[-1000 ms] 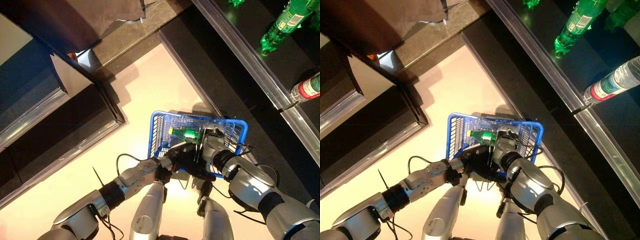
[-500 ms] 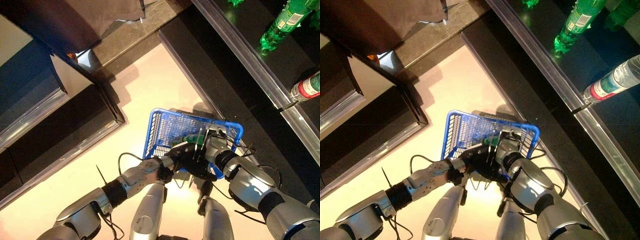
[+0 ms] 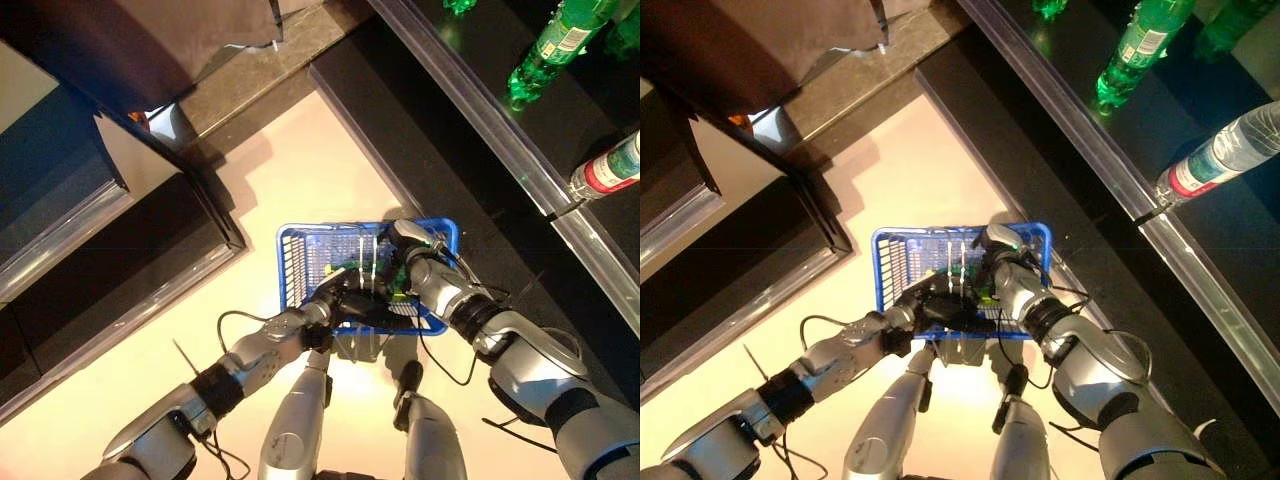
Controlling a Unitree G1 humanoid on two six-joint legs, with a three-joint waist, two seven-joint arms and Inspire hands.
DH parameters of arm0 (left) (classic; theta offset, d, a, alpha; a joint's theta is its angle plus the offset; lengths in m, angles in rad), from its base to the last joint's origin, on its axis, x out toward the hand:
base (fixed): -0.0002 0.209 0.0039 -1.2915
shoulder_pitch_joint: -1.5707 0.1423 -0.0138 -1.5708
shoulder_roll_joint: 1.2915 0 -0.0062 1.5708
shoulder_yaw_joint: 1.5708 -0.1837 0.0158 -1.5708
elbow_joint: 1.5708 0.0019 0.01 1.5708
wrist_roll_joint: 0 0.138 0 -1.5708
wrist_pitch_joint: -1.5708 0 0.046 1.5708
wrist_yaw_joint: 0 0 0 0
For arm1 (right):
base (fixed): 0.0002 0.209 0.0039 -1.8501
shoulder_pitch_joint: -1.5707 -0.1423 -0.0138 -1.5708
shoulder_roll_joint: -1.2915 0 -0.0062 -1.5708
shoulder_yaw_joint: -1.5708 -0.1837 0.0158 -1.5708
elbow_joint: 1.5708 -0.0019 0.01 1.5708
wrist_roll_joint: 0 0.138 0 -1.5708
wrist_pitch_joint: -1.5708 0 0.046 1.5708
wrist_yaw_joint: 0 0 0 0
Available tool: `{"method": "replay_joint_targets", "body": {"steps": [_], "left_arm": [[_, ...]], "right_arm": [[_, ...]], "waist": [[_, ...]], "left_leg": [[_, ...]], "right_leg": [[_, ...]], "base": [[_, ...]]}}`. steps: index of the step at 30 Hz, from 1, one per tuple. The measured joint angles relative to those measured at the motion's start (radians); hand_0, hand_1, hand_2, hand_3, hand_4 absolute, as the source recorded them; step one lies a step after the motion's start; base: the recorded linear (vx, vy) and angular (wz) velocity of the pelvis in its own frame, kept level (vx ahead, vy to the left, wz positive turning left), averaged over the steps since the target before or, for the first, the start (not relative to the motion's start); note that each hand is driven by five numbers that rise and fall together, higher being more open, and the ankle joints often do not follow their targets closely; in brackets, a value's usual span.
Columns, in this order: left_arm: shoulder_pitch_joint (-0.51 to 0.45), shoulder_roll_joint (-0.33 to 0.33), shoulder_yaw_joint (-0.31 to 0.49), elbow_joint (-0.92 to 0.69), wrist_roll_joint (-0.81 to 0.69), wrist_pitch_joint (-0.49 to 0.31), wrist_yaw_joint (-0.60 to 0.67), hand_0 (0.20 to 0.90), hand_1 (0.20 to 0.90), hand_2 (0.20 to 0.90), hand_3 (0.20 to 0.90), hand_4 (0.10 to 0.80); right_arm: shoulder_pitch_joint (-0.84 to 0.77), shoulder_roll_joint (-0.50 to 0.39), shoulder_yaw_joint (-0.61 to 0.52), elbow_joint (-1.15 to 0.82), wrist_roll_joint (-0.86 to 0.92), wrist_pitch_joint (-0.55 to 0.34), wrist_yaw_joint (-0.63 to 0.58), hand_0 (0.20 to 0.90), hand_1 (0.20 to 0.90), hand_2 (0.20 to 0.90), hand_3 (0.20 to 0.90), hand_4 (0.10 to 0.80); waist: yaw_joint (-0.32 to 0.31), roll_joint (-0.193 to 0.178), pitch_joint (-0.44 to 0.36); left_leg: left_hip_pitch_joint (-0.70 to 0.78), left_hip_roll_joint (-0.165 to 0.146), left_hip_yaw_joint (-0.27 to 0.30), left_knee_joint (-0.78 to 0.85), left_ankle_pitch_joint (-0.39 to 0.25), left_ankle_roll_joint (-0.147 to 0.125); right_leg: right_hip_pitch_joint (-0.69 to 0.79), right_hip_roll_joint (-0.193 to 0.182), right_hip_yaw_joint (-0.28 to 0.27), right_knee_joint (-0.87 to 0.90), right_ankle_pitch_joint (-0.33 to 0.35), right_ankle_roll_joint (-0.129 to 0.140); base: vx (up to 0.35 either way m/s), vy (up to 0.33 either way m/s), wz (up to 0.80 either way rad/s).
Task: Pick up the drink and place into the basket.
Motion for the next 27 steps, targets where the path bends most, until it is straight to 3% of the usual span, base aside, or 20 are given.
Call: {"method": "replay_joint_targets", "body": {"steps": [4, 7, 10, 16, 24, 27], "left_arm": [[0.194, 0.063, 0.161, -0.071, 0.048, 0.002, 0.022, 0.3, 0.3, 0.3, 0.2, 0.1], [0.272, 0.103, 0.245, -0.072, 0.064, 0.002, 0.047, 0.3, 0.3, 0.3, 0.2, 0.1], [0.318, 0.1, 0.285, -0.071, 0.073, 0.002, 0.084, 0.3, 0.3, 0.3, 0.2, 0.1], [0.399, 0.045, 0.352, -0.056, 0.072, 0.002, 0.152, 0.3, 0.3, 0.3, 0.2, 0.1], [0.459, -0.017, 0.435, -0.023, 0.062, -0.012, 0.198, 0.3, 0.3, 0.3, 0.2, 0.1], [0.456, -0.057, 0.446, 0.043, 0.072, -0.029, 0.198, 0.3, 0.3, 0.3, 0.2, 0.1]], "right_arm": [[0.26, -0.077, -0.144, -0.344, -0.007, -0.003, 0.058, 0.9, 0.9, 0.9, 0.9, 0.8], [0.401, -0.116, -0.244, -0.437, -0.043, -0.029, 0.092, 0.9, 0.9, 0.9, 0.9, 0.8], [0.502, -0.151, -0.34, -0.477, -0.052, -0.062, 0.094, 0.9, 0.9, 0.9, 0.9, 0.8], [0.628, -0.172, -0.461, -0.56, -0.062, -0.164, 0.078, 0.9, 0.9, 0.9, 0.9, 0.8], [0.634, -0.146, -0.558, -0.598, -0.038, -0.351, -0.066, 0.9, 0.9, 0.9, 0.9, 0.8], [0.628, -0.05, -0.614, -0.616, 0.037, -0.461, -0.173, 0.9, 0.9, 0.9, 0.9, 0.8]], "waist": [[-0.023, -0.052, 0.004], [-0.026, -0.073, -0.004], [-0.036, -0.076, -0.005], [-0.062, -0.083, -0.008], [-0.077, -0.084, -0.008], [-0.082, -0.084, -0.01]], "left_leg": [[0.044, 0.001, 0.003, -0.004, -0.008, 0.001], [0.051, 0.016, 0.016, -0.006, -0.023, -0.002], [0.059, 0.025, 0.03, -0.006, -0.023, -0.002], [0.107, 0.031, 0.054, -0.023, -0.018, -0.004], [0.144, 0.04, 0.079, -0.026, -0.031, -0.002], [0.177, 0.043, 0.1, -0.03, -0.037, -0.004]], "right_leg": [[0.05, 0.001, 0.001, -0.019, 0.0, 0.0], [0.057, 0.018, 0.015, -0.037, 0.013, -0.008], [0.066, 0.027, 0.031, -0.058, 0.032, -0.009], [0.112, 0.034, 0.052, -0.102, 0.051, -0.009], [0.142, 0.039, 0.074, -0.117, 0.056, -0.012], [0.162, 0.039, 0.091, -0.119, 0.058, -0.012]], "base": [[0.056, -0.042, -0.01], [0.042, -0.058, -0.15], [0.047, -0.06, -0.17], [0.05, -0.049, -0.12], [0.041, -0.03, -0.08], [0.025, 0.011, -0.18]]}}
